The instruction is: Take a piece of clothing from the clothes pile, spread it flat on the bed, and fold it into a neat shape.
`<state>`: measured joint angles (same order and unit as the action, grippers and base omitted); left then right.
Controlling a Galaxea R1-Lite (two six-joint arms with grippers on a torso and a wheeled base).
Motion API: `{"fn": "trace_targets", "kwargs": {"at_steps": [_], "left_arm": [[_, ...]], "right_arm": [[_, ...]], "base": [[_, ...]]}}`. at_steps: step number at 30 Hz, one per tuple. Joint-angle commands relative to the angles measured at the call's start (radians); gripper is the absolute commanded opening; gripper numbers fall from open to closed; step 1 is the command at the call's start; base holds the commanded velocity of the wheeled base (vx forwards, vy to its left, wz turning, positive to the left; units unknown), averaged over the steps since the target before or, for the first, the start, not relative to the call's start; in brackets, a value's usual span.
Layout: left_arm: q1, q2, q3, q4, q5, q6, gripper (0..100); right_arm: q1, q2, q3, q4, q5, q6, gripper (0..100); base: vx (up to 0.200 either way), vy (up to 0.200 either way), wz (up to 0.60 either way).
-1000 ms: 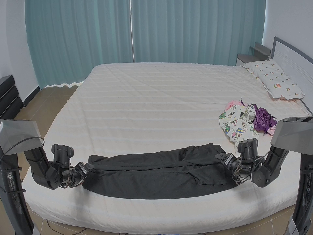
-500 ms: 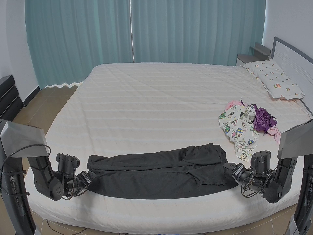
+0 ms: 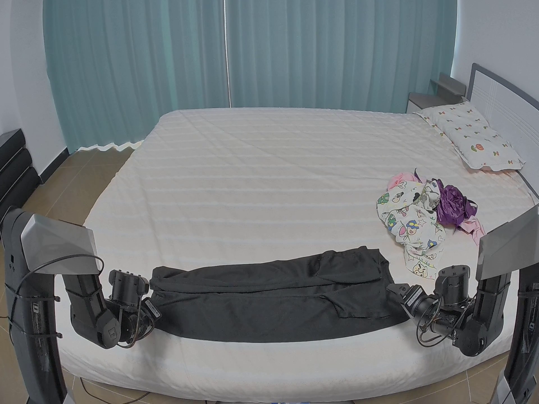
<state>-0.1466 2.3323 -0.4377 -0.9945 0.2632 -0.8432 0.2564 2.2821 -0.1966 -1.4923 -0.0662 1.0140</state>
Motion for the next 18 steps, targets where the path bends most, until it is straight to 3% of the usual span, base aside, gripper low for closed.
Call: {"fn": "trace_targets", "kwargs": {"at_steps": [1, 18], "left_arm": [[0.004, 0.001, 0.042, -0.026, 0.014, -0.011, 0], [0.009, -0.005, 0.093, -0.055, 0.022, -0.014, 0]], "right_arm": [[0.004, 0.054, 0.04, -0.04, -0.004, -0.011, 100], [0.003, 0.071, 0.049, -0.045, -0.003, -0.012, 100]], "base": [[0.0, 0.0, 0.0], [0.0, 0.0, 0.0]]}}
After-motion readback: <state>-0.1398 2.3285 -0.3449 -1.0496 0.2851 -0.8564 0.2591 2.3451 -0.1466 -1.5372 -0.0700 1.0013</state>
